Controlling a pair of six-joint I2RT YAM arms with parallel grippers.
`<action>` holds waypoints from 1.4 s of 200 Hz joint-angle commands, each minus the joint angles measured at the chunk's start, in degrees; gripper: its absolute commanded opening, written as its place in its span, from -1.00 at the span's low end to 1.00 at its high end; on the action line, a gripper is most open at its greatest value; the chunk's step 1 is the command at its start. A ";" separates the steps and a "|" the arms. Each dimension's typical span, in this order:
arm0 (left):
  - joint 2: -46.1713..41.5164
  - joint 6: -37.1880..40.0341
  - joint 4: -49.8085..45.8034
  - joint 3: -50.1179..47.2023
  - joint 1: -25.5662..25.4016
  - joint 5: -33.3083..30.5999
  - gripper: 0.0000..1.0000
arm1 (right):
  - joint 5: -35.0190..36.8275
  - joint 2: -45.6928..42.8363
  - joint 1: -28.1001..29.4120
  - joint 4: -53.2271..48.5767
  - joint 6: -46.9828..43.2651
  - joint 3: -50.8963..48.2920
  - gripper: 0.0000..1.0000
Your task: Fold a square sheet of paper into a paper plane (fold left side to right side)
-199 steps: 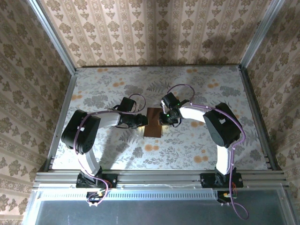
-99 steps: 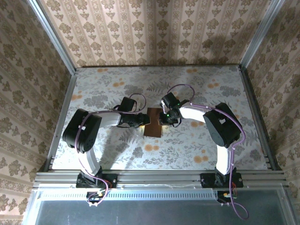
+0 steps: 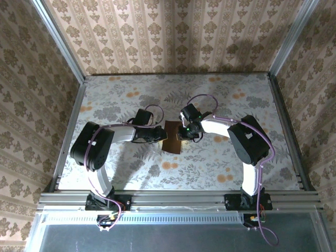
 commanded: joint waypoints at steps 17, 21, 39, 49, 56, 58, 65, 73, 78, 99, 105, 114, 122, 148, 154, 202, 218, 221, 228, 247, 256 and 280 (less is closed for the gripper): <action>-2.08 -2.01 0.83 -1.69 -0.22 0.03 -0.94 | 1.20 -2.42 0.09 -1.25 -2.33 -1.48 -0.53; -2.24 -2.41 1.00 -1.87 -0.24 -0.07 -0.96 | 1.20 -2.91 0.09 -0.92 -2.61 -1.64 -0.51; -3.66 -5.64 3.72 -3.45 -0.50 -0.06 -1.00 | 2.33 -6.36 0.09 0.89 -3.66 -3.28 -0.45; -4.62 -7.66 6.18 -4.89 -0.69 -0.29 -1.00 | 3.05 -8.77 0.09 2.24 -4.43 -4.95 -0.41; -5.11 -8.82 7.31 -5.75 -0.79 -0.51 -1.00 | 3.48 -10.52 0.17 3.41 -4.93 -6.60 -0.38; -5.28 -9.09 7.56 -5.92 -0.83 -0.50 -1.00 | 3.66 -11.10 0.17 3.80 -5.07 -7.12 -0.36; -5.64 -9.82 8.16 -6.50 -0.92 -0.50 -1.00 | 4.13 -13.04 0.26 5.28 -5.67 -9.03 -0.33; -6.01 -10.46 8.46 -6.95 -1.00 -0.52 -1.00 | 4.56 -15.35 0.43 7.00 -6.19 -11.37 -0.28; -6.11 -10.76 8.44 -7.17 -1.09 -0.50 -1.00 | 4.98 -16.73 0.70 7.98 -6.66 -12.43 -0.24; -7.05 -12.13 8.43 -7.92 -1.22 -0.80 -1.00 | 7.74 -22.27 3.07 11.17 -8.78 -18.10 -0.11; -7.23 -12.60 8.42 -8.16 -1.30 -0.85 -1.00 | 8.98 -23.66 4.33 12.04 -9.49 -19.44 -0.06; -7.52 -13.43 8.48 -8.49 -1.31 -0.93 -1.00 | 10.93 -25.57 6.42 13.37 -10.79 -21.35 0.02; -7.66 -14.05 8.44 -8.72 -1.31 -0.78 -1.00 | 13.08 -26.86 8.50 14.37 -12.02 -22.77 0.09; -7.45 -15.34 8.35 -8.95 -1.48 0.28 -1.00 | 19.58 -28.75 16.70 17.77 -17.03 -26.05 0.29; -7.36 -15.44 8.28 -9.00 -1.53 0.38 -1.00 | 21.32 -28.66 18.52 18.35 -18.16 -26.39 0.33; -6.82 -15.89 7.75 -8.82 -1.75 0.54 -1.00 | 32.70 -23.87 28.06 20.11 -24.70 -25.51 0.66; -6.59 -15.88 7.65 -8.65 -1.83 0.56 -1.00 | 33.89 -21.70 28.88 20.02 -25.67 -24.07 0.70; -6.61 -15.92 7.69 -8.59 -1.84 0.56 -1.00 | 33.92 -21.38 28.96 20.02 -25.84 -23.79 0.70; -6.63 -15.81 7.72 -8.56 -1.80 0.56 -1.00 | 33.98 -20.37 29.21 20.03 -26.27 -23.17 0.71; -6.56 -15.93 7.98 -8.65 -1.93 0.47 -1.00 | 35.06 -17.76 30.03 19.85 -27.62 -21.04 0.71; -6.45 -16.06 8.17 -8.65 -2.00 0.47 -1.00 | 35.89 -16.63 30.40 19.75 -28.22 -20.06 0.71; -6.04 -16.31 8.38 -8.47 -2.15 0.64 -1.00 | 37.49 -14.39 30.59 20.46 -29.13 -18.16 0.61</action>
